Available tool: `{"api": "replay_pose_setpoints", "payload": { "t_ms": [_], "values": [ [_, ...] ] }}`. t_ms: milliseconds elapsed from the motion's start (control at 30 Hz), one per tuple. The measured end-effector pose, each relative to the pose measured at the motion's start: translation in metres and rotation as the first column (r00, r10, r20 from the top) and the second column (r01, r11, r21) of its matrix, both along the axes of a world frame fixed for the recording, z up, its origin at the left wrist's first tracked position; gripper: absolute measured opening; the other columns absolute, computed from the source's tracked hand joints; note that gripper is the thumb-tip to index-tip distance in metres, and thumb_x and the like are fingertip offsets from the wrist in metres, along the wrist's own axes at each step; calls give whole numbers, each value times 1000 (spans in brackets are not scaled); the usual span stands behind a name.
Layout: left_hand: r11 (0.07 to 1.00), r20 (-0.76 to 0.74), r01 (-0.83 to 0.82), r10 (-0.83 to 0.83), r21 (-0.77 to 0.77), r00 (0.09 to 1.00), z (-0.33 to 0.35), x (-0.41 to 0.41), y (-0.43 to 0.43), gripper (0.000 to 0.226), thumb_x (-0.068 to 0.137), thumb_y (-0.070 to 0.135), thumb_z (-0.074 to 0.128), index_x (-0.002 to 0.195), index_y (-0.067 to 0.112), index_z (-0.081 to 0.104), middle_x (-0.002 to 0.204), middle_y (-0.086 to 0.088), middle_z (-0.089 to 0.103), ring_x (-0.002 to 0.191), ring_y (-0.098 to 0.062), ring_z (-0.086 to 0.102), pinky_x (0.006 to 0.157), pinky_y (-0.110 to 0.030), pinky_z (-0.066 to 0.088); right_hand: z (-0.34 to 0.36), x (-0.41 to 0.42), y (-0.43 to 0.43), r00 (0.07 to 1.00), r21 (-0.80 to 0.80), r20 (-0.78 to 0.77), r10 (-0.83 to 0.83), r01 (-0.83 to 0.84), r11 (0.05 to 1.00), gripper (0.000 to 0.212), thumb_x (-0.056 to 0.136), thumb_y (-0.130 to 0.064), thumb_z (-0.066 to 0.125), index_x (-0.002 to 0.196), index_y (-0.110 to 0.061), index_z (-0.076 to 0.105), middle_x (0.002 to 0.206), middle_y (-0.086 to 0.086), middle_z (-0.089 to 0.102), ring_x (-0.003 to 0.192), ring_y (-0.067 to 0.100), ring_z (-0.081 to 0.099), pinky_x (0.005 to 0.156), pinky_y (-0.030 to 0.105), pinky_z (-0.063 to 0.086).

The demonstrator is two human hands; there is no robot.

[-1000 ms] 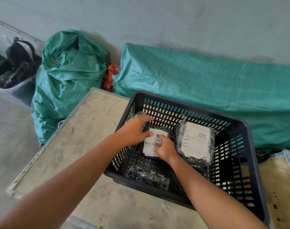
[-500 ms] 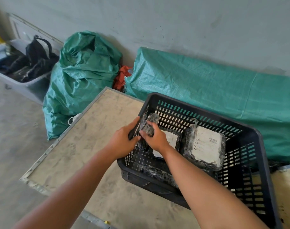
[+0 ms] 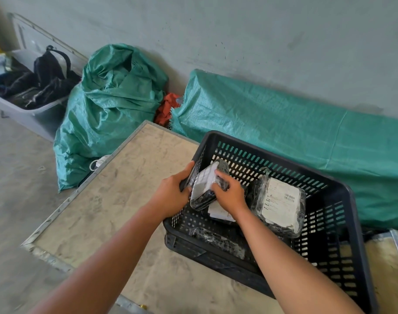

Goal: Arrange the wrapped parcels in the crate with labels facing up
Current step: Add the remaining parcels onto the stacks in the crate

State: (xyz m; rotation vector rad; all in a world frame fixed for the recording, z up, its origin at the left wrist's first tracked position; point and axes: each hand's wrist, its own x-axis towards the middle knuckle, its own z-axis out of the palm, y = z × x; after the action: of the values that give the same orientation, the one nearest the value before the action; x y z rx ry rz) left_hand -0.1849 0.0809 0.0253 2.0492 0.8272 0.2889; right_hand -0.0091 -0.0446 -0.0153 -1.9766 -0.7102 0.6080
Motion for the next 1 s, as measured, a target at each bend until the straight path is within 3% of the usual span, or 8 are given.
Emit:
{"api": "replay_pose_setpoints", "payload": {
  "t_ms": [167, 300, 400, 500, 567, 733, 800, 1000],
  "values": [
    [1000, -1, -5, 5, -28, 1000, -2, 0, 0, 74, 96, 21, 58, 151, 56, 23, 115, 16, 62, 74, 5, 59, 52, -2, 41, 42, 12, -29, 997, 27, 64, -35, 34, 999, 42, 89, -28, 67, 127, -47, 66, 142, 0, 59, 58, 14, 61, 52, 24, 56],
    [990, -65, 31, -22, 140, 998, 8, 1, -3, 71, 95, 28, 64, 157, 37, 30, 139, -3, 59, 113, -16, 59, 92, -27, 49, 93, 18, -60, 995, 101, 94, 21, -30, 994, 40, 89, -25, 67, 117, -53, 70, 129, -30, 61, 83, 38, 67, 76, 44, 62],
    [935, 29, 1, -12, 356, 999, 30, 5, -13, 60, 93, 29, 69, 149, 33, 47, 160, -8, 33, 152, -35, 11, 118, -61, 19, 128, 22, -81, 992, 162, 103, 72, -88, 983, 37, 87, -27, 67, 114, -51, 73, 118, -38, 66, 93, 40, 67, 81, 44, 56],
    [983, 285, 96, -139, 158, 948, 63, 14, -23, 48, 91, 37, 71, 135, 51, 57, 163, 2, 29, 154, -23, 8, 120, -56, 19, 155, 28, -96, 992, 208, 85, 96, -112, 972, 35, 81, -31, 66, 110, -47, 76, 114, -15, 75, 99, 53, 60, 85, 61, 54],
    [972, 372, 233, -220, 11, 902, 81, 23, -25, 42, 89, 44, 70, 129, 53, 62, 164, 6, 26, 154, -14, 10, 121, -53, 18, 168, 35, -104, 989, 231, 46, 137, -145, 962, 36, 80, -28, 65, 110, -43, 78, 114, -2, 76, 105, 59, 54, 95, 56, 51],
    [785, 505, 582, -421, -214, 754, 100, 36, -19, 38, 92, 16, 70, 129, 26, 70, 147, 10, 54, 146, -7, 32, 110, -24, 38, 184, 47, -112, 974, 303, -99, 204, -166, 938, 40, 77, -25, 63, 112, -34, 79, 120, -2, 75, 107, 19, 67, 94, 40, 53],
    [785, 516, 563, -381, -258, 767, 97, 41, -15, 41, 92, 6, 69, 129, 24, 70, 140, 3, 62, 132, -18, 54, 101, -30, 51, 181, 50, -108, 972, 305, -150, 180, -128, 944, 40, 78, -28, 63, 114, -35, 78, 113, 8, 74, 97, 24, 66, 79, 35, 58],
    [763, 431, 349, -103, -544, 897, 60, 64, -12, 47, 95, -4, 62, 127, 29, 69, 141, -2, 61, 120, -18, 63, 92, -33, 57, 139, 52, -91, 999, 234, -46, 8, 3, 972, 49, 94, -26, 69, 135, -50, 59, 139, -25, 57, 129, -6, 49, 110, 33, 37]
  ]
}}
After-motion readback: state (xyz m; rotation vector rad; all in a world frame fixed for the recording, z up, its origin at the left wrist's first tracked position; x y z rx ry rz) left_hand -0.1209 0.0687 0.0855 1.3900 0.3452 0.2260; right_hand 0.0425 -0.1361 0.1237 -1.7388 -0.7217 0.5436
